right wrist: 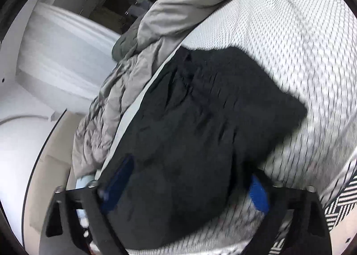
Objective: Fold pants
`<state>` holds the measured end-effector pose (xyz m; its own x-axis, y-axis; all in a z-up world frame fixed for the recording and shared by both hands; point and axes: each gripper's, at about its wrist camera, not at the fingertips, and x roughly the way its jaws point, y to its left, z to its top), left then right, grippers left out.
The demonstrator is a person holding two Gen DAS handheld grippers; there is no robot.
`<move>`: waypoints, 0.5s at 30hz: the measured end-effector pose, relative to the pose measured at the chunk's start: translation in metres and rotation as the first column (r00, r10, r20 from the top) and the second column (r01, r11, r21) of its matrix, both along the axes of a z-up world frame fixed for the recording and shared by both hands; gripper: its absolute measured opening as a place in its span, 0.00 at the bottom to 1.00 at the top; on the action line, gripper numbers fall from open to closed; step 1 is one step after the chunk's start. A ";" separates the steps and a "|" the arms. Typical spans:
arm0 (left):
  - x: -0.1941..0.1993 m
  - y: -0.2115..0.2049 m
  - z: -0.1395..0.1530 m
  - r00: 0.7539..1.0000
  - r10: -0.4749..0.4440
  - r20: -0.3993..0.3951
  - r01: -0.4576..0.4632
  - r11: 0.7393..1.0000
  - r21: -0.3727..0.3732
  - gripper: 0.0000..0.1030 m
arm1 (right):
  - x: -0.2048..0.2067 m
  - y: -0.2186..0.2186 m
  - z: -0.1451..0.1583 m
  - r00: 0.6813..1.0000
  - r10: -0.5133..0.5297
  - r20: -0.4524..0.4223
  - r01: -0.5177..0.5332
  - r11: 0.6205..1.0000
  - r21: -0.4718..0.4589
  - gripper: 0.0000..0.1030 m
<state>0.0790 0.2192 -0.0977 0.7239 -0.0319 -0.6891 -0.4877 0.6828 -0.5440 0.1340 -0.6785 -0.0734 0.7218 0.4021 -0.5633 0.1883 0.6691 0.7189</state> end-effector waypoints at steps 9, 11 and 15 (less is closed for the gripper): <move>-0.032 0.008 0.003 1.000 0.006 0.031 -0.006 1.000 0.016 0.02 | -0.010 -0.022 -0.005 0.995 -0.101 -0.022 0.100 0.994 -0.035 0.09; -0.035 0.006 0.011 0.998 0.007 0.057 -0.009 0.999 0.038 0.02 | -0.013 -0.019 -0.004 0.995 -0.098 -0.019 0.098 0.994 -0.043 0.09; -0.028 0.001 0.043 0.994 -0.014 0.110 0.004 0.996 0.093 0.02 | -0.022 -0.012 0.022 0.991 -0.107 0.080 0.113 0.991 -0.073 0.08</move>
<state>0.0511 0.2203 -0.0545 0.7956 0.0219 -0.6054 -0.4221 0.7369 -0.5281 0.1121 -0.6904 -0.0518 0.8008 0.2756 -0.5317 0.2110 0.7011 0.6811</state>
